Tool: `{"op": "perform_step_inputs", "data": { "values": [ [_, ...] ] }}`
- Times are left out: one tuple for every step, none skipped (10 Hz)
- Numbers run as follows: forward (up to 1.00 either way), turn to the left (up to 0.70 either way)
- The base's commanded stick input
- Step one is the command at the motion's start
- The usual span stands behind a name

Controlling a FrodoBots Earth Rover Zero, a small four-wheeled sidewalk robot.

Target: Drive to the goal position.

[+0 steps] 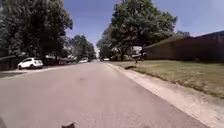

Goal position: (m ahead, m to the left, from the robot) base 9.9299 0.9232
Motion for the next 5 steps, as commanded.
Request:
{"op": "perform_step_inputs", "data": {
  "values": [
    [0.7, 0.0],
    [0.7, 0.0],
    [0.7, 0.0],
    [0.7, 0.0],
    [0.7, 0.0]
  ]
}}
